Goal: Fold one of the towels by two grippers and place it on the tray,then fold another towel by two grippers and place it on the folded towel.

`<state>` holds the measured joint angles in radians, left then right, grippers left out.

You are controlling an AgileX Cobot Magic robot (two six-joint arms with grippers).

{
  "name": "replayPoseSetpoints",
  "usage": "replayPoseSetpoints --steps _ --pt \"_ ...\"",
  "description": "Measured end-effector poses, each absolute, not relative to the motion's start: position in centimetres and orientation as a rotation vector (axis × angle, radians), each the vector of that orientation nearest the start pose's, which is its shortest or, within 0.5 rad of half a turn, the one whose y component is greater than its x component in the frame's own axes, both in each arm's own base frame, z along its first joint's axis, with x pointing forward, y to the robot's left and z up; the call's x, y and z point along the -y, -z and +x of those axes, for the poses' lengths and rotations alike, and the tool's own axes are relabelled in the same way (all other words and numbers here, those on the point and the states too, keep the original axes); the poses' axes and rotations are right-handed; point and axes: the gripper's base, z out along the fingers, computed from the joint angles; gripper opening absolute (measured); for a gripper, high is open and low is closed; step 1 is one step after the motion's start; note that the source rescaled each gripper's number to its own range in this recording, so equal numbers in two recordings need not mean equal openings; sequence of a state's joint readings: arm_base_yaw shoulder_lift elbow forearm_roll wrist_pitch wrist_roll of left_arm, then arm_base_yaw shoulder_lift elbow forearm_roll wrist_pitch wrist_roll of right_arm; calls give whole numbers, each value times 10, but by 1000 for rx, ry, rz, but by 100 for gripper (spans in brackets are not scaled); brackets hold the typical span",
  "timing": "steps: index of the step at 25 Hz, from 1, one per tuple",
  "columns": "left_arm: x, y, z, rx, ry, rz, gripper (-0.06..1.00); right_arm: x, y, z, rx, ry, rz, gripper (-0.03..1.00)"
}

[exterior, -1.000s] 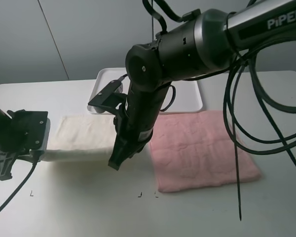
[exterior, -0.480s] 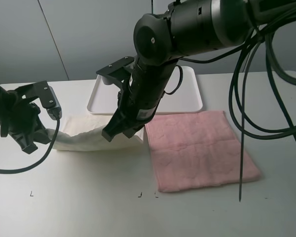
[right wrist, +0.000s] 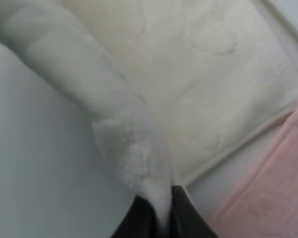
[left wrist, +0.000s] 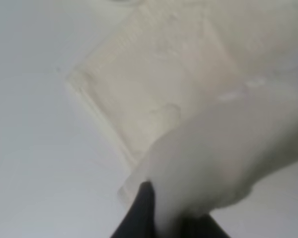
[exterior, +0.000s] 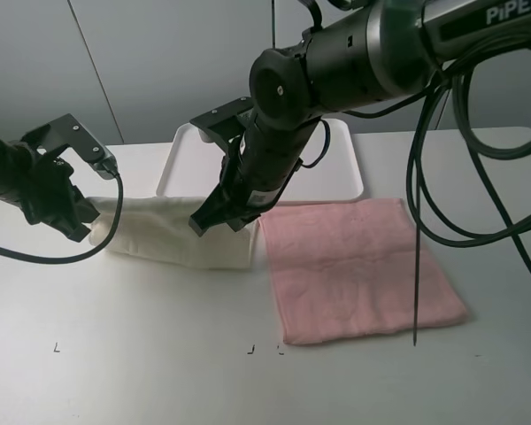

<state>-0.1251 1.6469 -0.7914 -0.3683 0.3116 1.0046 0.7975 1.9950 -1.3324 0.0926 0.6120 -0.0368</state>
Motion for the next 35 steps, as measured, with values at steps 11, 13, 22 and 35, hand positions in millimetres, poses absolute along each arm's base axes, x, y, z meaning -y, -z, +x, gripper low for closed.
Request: replayPoseSetpoints --steps 11,13,22,35 --pt "45 -149 309 -2393 -94 927 4 -302 -138 295 -2534 -274 -947 0" --pt "45 -150 311 -2383 -103 906 15 -300 -132 299 -2536 -265 -940 6" --pt "42 -153 317 -2337 -148 839 98 -297 -131 306 -2566 -279 -853 99" --pt "8 -138 360 -2765 -17 400 98 -299 -148 300 -2767 -288 -870 100"
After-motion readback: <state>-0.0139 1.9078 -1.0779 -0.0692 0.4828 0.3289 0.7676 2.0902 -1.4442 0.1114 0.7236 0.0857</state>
